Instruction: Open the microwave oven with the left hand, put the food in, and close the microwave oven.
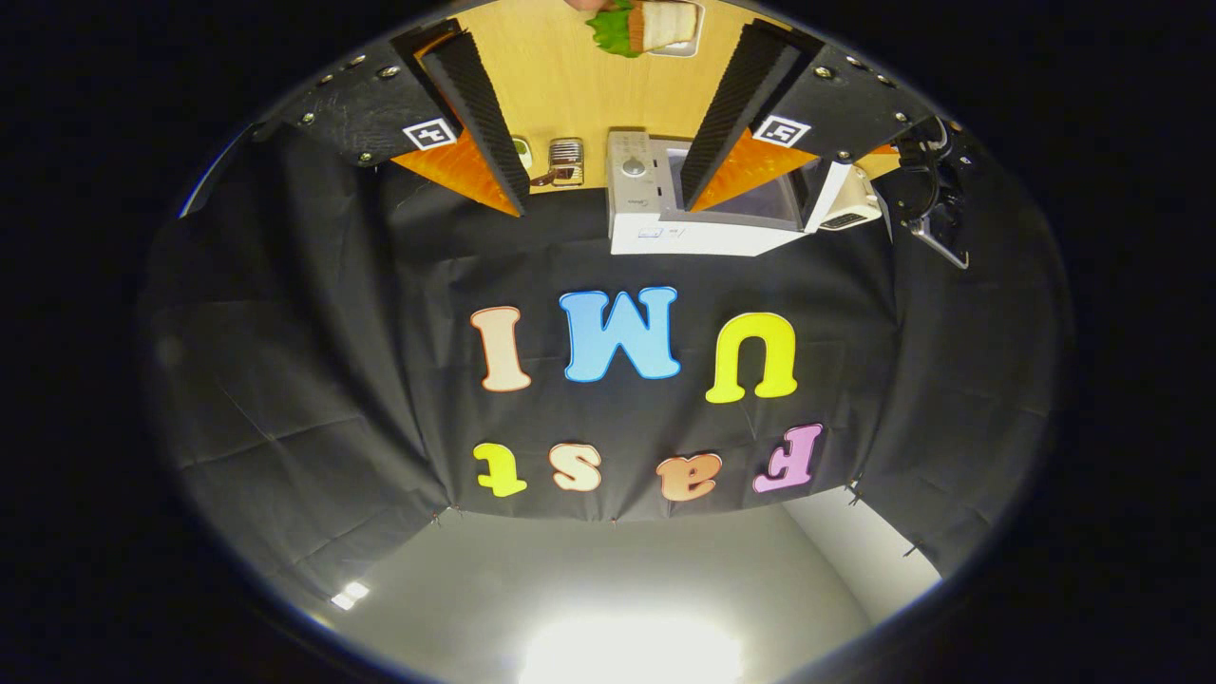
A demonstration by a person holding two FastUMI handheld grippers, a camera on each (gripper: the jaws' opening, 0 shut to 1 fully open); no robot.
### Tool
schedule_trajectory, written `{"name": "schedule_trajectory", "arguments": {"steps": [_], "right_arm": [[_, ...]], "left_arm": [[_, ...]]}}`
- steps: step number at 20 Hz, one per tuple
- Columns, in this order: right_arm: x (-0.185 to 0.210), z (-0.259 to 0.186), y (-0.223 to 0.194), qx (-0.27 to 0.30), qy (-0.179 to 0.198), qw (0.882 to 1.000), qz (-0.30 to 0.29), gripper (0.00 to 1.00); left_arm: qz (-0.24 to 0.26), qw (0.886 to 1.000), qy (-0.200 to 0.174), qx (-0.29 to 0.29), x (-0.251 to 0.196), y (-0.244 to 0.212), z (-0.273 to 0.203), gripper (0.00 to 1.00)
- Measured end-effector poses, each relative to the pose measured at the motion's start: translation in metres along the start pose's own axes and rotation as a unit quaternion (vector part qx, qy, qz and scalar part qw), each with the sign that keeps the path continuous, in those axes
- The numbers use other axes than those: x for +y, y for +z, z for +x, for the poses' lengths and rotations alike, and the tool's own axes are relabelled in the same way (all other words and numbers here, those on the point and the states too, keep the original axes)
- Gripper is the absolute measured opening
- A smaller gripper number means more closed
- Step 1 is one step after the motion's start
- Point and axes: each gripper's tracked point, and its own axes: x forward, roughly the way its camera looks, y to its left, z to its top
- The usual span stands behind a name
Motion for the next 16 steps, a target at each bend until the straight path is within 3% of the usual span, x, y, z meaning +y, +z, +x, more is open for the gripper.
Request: {"name": "schedule_trajectory", "arguments": {"steps": [12,16], "right_arm": [[0.105,0.02,-0.009,0.008,0.036,0.999,-0.015,0.97],[0.136,0.025,-0.01,0.008,0.046,0.999,-0.021,0.97]], "left_arm": [[-0.104,0.994,-0.007,0.02,0.107,-0.037,-0.016,0.18],[-0.106,0.994,-0.022,0.018,0.129,-0.04,-0.016,0.17]]}}
